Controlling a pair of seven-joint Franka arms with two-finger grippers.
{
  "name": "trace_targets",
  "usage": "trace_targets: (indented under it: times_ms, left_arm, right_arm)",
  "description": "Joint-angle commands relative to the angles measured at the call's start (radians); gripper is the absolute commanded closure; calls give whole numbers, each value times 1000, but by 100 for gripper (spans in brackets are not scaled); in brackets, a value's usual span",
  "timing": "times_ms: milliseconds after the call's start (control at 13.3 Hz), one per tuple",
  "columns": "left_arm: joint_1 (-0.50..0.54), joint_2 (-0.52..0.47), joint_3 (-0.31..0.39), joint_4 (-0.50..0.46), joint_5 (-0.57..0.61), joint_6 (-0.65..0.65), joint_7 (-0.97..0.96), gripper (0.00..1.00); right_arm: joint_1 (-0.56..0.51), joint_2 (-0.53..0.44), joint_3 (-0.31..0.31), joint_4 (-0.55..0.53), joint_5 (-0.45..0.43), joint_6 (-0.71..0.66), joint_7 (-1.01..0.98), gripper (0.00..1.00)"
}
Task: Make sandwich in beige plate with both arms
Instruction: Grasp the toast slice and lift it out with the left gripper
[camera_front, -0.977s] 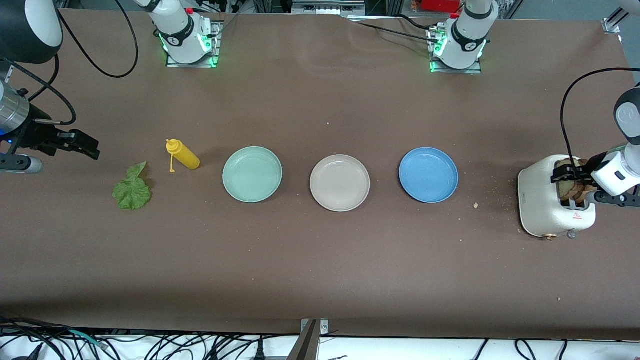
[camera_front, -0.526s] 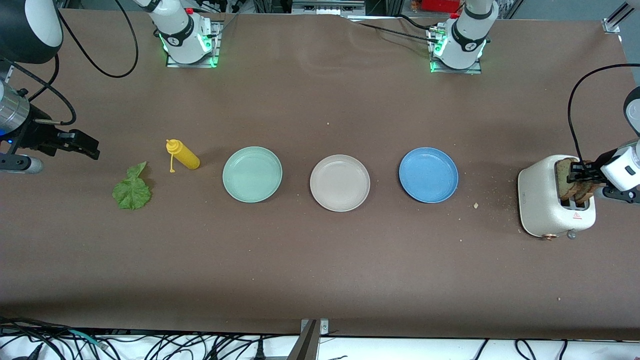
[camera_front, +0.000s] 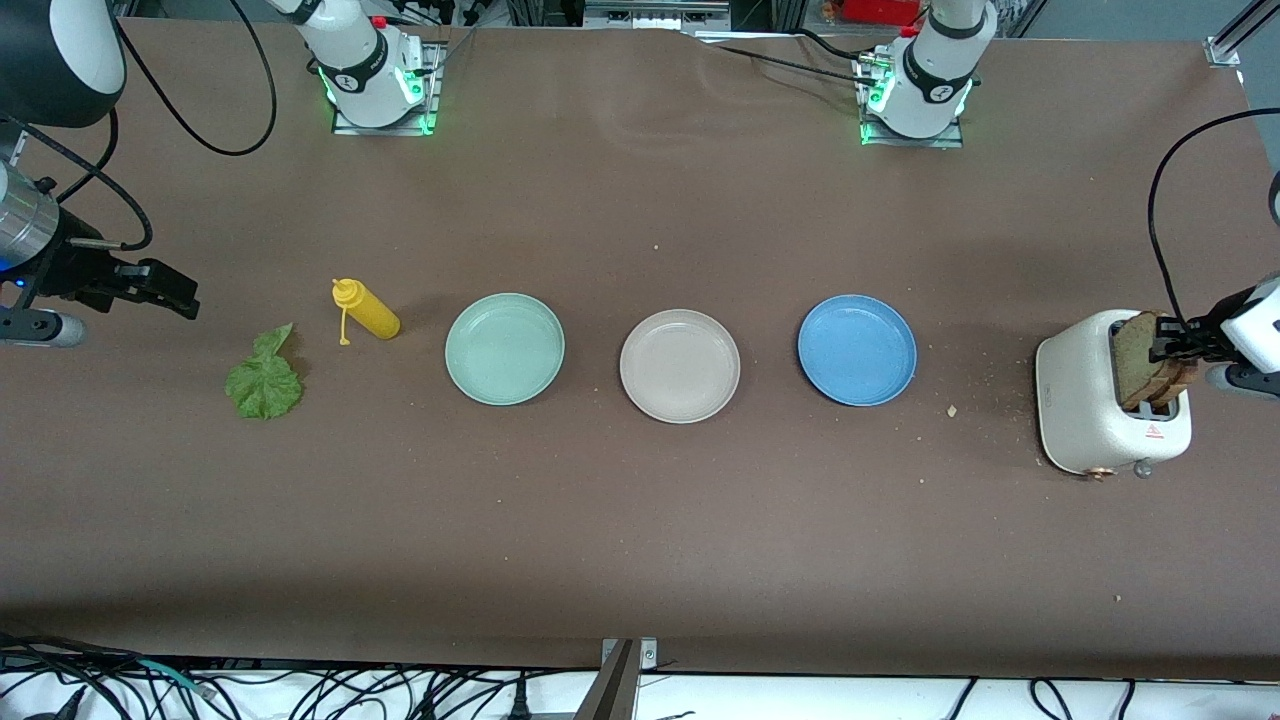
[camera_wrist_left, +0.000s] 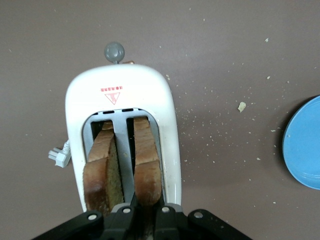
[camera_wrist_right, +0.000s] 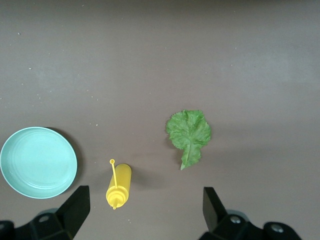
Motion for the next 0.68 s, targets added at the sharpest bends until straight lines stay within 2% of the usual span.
trace_targets:
  times_ms: [0, 225, 601]
  left_arm:
    - [6, -27, -15, 49, -22, -72, 24, 100]
    - [6, -32, -16, 107, -21, -143, 30, 100]
    - [2, -36, -59, 239, -35, -296, 16, 100]
  right_arm:
    - [-1, -8, 0, -6, 8, -5, 0, 0]
    - [-1, -8, -1, -6, 8, -6, 0, 0]
    - [-1, -8, 0, -17, 8, -5, 0, 0]
